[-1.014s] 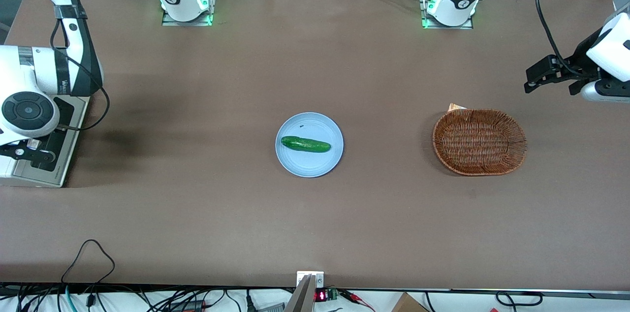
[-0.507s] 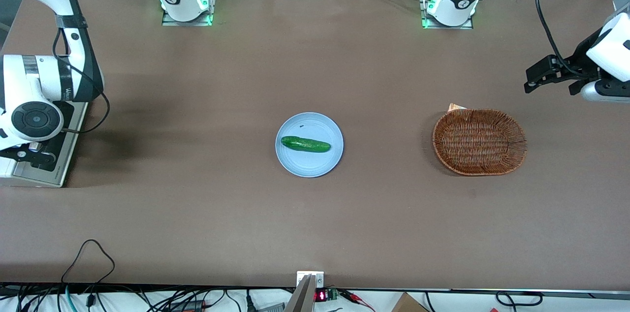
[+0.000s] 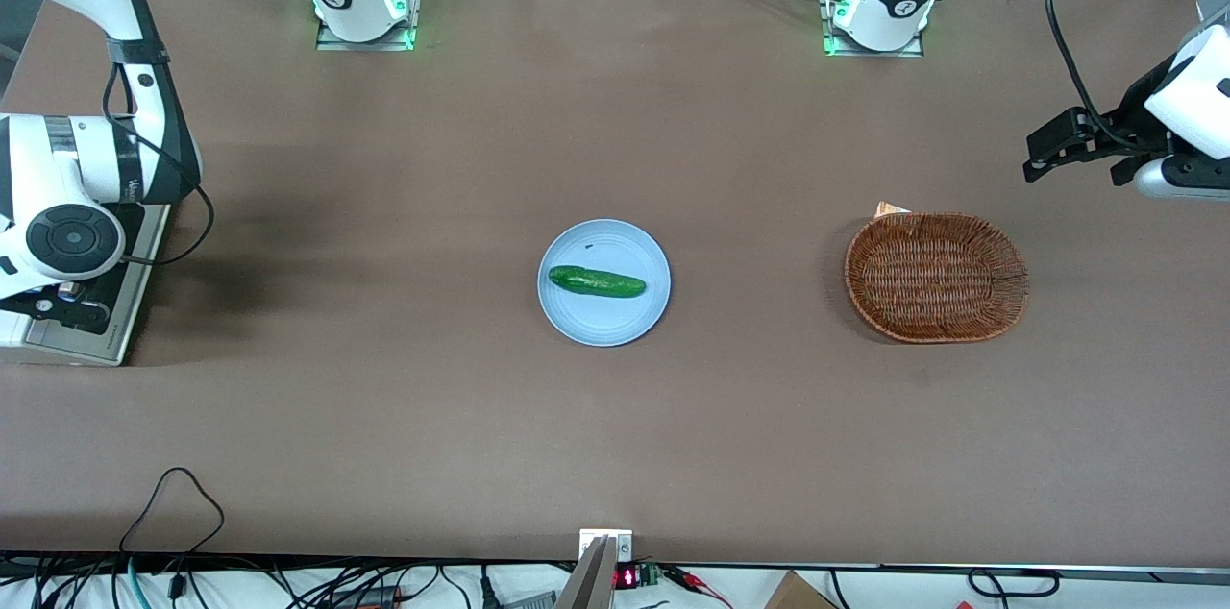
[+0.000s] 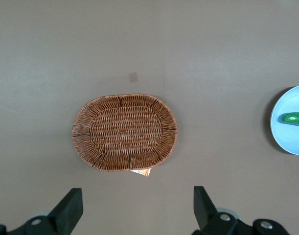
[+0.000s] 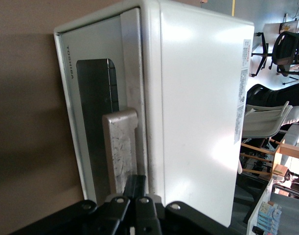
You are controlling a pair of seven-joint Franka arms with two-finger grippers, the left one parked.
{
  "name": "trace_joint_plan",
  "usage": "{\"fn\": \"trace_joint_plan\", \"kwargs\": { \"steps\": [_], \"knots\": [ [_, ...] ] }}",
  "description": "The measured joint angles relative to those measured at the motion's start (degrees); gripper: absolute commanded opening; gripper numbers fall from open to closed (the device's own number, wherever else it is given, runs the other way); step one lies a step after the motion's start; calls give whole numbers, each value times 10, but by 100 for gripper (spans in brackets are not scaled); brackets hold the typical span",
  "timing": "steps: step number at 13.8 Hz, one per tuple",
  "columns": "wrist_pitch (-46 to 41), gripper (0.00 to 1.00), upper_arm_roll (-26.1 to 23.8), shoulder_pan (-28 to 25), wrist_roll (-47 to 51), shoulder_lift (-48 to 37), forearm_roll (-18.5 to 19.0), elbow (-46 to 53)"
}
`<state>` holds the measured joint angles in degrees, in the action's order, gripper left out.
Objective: Open oven door with right arm only
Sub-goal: 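Move the right gripper up to the toaster oven's door handle, then hook the right gripper on the handle and pull the door outward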
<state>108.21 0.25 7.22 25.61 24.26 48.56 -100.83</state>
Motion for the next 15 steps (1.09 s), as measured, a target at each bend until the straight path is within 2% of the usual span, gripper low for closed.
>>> {"fn": "trace_joint_plan", "kwargs": {
  "steps": [15],
  "knots": [
    [12, 0, 0, -1, 20, 3, 2, -7]
  ]
}}
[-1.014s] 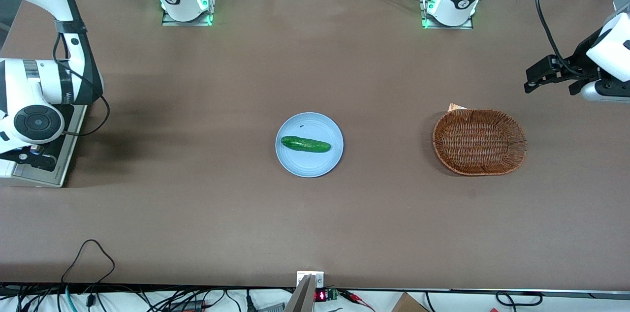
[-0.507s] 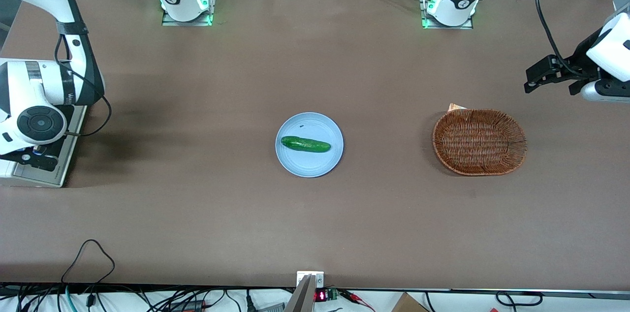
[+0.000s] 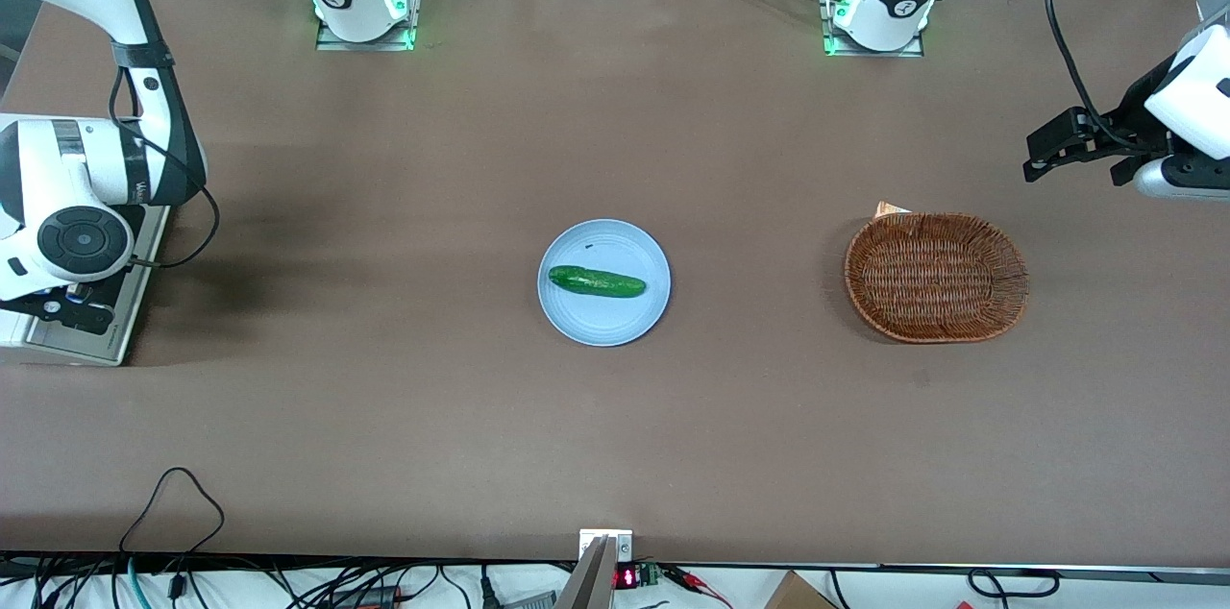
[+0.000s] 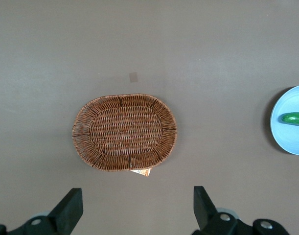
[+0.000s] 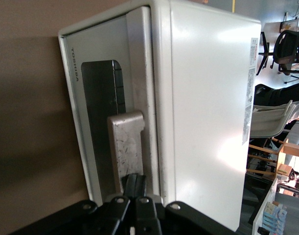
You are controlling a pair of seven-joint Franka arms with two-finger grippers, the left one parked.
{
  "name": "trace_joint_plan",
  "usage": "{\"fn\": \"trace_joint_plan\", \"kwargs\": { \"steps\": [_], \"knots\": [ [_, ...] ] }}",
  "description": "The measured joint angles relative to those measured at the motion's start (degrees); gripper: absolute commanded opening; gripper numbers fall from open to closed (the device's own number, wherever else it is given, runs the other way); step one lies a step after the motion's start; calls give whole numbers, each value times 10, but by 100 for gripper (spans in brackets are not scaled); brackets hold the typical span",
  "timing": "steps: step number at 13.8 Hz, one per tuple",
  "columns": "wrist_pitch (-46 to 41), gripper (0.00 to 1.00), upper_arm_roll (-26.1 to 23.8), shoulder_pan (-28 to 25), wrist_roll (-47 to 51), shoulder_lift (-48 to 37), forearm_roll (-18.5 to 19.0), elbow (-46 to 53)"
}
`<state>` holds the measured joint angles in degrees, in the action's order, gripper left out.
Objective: Open oven door with right arm only
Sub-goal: 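Hook the right gripper on the handle and pull the door outward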
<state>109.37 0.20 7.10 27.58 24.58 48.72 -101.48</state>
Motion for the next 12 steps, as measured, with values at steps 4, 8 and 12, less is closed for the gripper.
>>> {"fn": "trace_joint_plan", "kwargs": {
  "steps": [4, 8, 12],
  "knots": [
    [4, 0, -4, -2, 0, -1, 0, -5],
    [13, 0, -10, -8, 1, -3, -18, -13],
    [22, 0, -15, -12, 1, -4, -31, -19]
  ]
}}
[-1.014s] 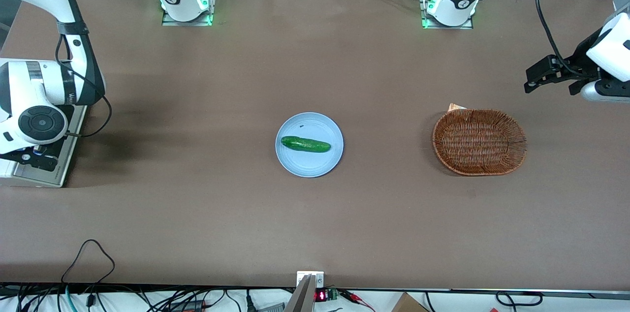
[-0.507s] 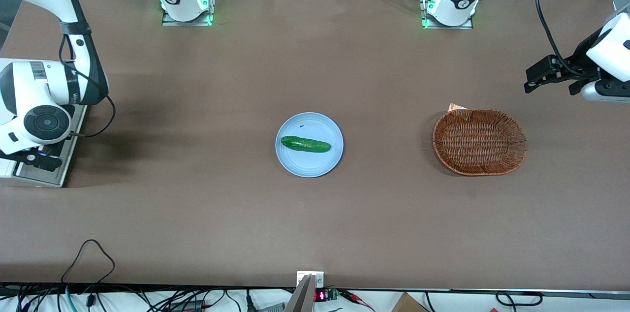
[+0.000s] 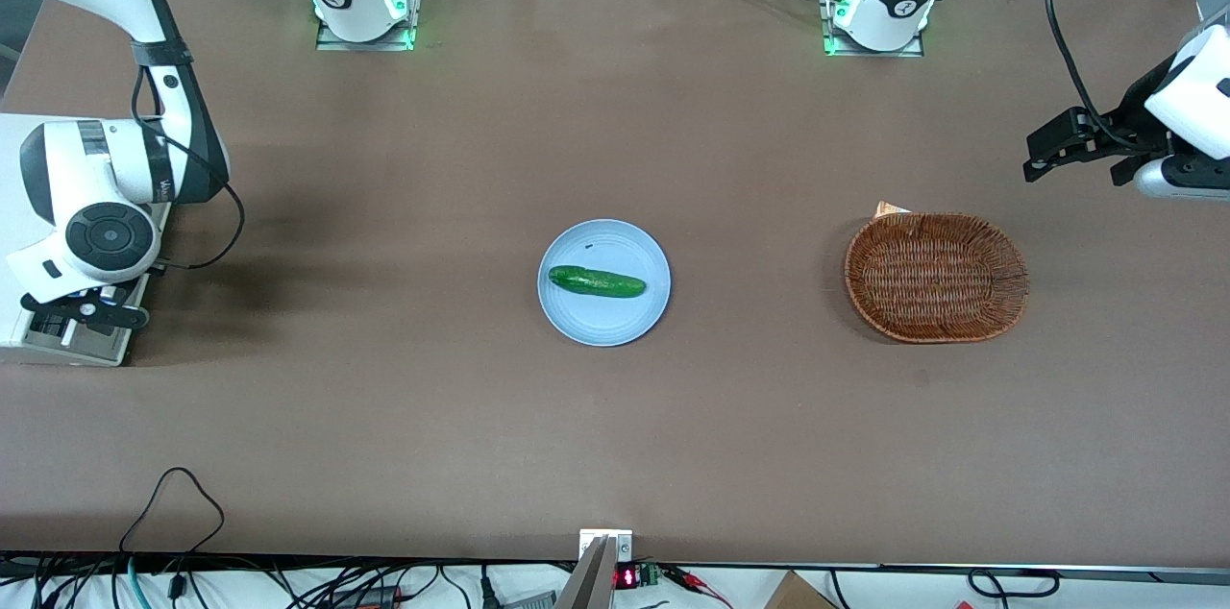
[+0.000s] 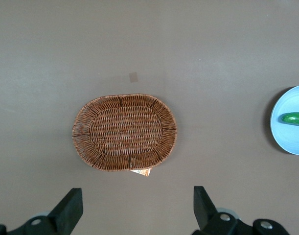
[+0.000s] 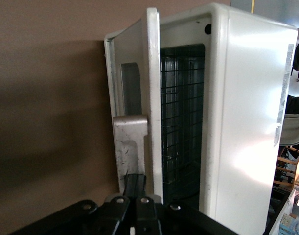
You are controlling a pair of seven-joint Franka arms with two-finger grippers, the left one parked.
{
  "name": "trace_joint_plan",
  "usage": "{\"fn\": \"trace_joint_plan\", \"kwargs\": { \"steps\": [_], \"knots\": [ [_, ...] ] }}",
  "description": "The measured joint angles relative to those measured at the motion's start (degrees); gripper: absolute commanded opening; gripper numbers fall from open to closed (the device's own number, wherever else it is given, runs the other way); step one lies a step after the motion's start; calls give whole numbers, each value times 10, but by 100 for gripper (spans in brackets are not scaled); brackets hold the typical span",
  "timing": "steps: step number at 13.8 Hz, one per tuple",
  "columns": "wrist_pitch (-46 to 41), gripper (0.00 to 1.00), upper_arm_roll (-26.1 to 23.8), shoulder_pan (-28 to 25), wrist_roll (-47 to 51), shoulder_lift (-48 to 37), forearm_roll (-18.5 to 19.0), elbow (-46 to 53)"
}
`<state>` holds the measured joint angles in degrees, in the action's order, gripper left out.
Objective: Open oven door with right arm only
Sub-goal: 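Hook the right gripper on the handle and pull the door outward, then lower the door with the right gripper until it lies open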
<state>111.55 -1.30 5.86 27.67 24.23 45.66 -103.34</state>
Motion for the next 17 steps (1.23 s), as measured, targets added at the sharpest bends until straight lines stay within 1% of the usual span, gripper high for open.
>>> {"fn": "trace_joint_plan", "kwargs": {
  "steps": [7, 11, 14, 17],
  "knots": [
    [23, 0, -15, -2, 1, 6, -35, -9],
    [60, 0, -23, -3, 5, 19, -61, -22],
    [83, 0, -26, -3, 7, 34, -71, -26],
    [97, 0, -27, -3, 8, 42, -72, -30]
  ]
}}
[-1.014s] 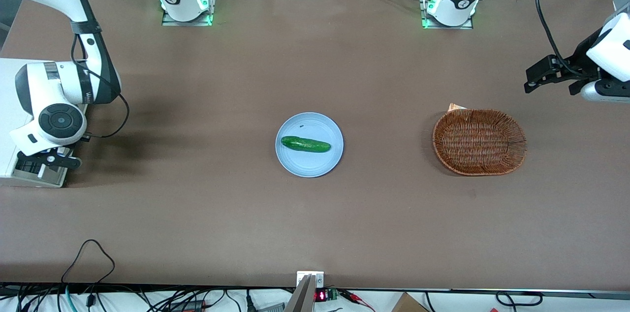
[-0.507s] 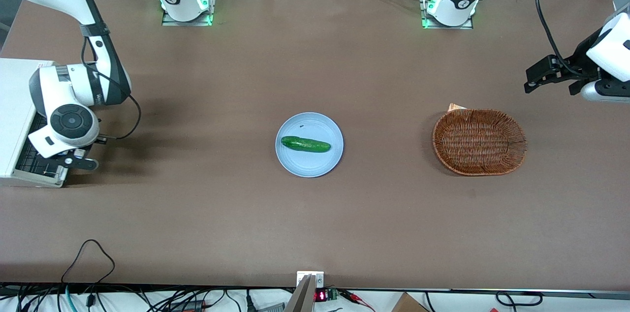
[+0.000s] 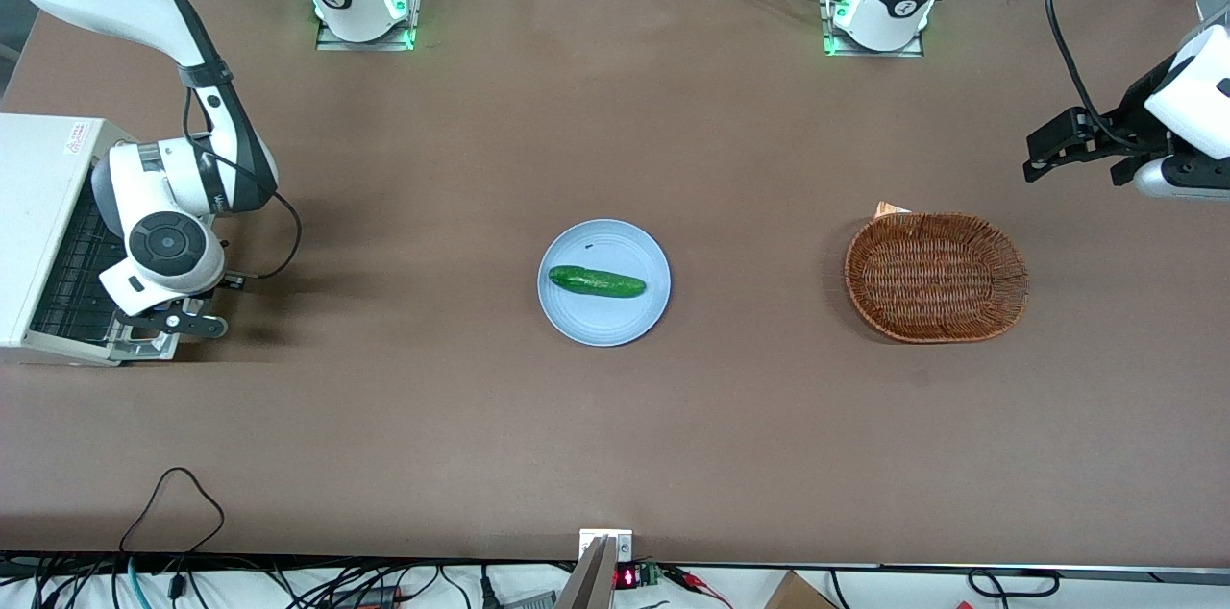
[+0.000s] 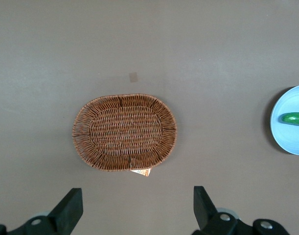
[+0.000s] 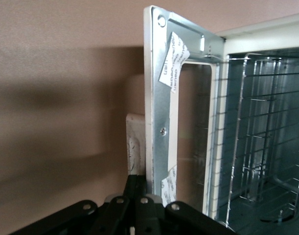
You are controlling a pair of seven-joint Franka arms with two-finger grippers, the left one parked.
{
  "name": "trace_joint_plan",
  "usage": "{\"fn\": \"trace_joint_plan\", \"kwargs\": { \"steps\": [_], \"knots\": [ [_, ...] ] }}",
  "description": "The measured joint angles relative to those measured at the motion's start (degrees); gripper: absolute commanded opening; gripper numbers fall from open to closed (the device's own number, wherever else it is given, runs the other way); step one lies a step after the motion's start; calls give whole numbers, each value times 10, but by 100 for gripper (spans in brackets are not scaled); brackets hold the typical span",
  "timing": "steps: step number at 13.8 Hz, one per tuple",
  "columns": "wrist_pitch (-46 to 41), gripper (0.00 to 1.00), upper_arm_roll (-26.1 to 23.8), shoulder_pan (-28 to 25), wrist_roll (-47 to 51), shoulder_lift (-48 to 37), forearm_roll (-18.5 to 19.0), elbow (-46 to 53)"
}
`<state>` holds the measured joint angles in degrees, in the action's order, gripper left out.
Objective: Open oven door with right arm only
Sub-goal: 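Lower the door with the right gripper until it lies open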
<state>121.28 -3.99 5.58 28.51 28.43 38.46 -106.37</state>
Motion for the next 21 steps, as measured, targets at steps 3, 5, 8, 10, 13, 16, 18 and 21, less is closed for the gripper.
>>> {"fn": "trace_joint_plan", "kwargs": {
  "steps": [3, 5, 8, 10, 13, 16, 18, 21],
  "knots": [
    [22, 0, 0, 1, 1, 10, 0, -7],
    [35, 0, 0, 1, 1, 16, 0, -9],
    [47, 0, 1, 3, 3, 26, 0, -10],
    [60, 0, 2, 4, 4, 33, 0, -13],
    [81, 0, 2, 8, 4, 43, 0, -16],
    [104, 0, 5, 11, 4, 52, 0, -21],
    [109, 0, 6, 12, 4, 54, 1, -23],
    [107, 0, 5, 13, 4, 54, -1, -27]
  ]
}}
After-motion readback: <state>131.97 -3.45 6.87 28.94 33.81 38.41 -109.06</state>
